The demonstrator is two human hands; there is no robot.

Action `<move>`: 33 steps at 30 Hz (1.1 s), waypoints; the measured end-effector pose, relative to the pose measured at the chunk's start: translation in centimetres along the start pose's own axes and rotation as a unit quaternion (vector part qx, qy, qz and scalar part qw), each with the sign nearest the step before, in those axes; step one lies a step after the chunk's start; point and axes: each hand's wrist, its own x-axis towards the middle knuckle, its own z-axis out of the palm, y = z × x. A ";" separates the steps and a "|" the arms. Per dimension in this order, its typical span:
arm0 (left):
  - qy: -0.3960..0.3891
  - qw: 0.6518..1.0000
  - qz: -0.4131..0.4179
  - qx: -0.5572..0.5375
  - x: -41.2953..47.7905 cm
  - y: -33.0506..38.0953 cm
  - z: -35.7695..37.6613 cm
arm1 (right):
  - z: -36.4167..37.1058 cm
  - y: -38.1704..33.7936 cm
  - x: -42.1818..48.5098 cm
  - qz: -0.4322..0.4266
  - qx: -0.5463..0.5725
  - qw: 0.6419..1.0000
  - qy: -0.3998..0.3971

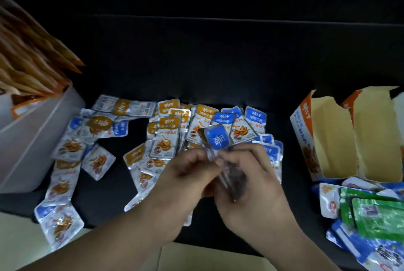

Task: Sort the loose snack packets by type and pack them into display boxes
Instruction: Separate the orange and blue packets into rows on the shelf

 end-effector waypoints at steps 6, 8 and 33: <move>0.013 0.997 0.027 0.067 -0.3 -0.9 -3.1 | 0.7 -1.5 1.3 0.181 0.146 0.972 0.023; 0.013 0.997 0.025 0.071 -0.3 -1.1 -3.4 | 0.7 -1.5 2.0 0.286 0.207 0.936 0.007; 0.271 0.951 0.053 0.143 5.4 -0.7 -11.2 | 2.3 -0.9 2.1 0.411 0.276 0.868 -0.030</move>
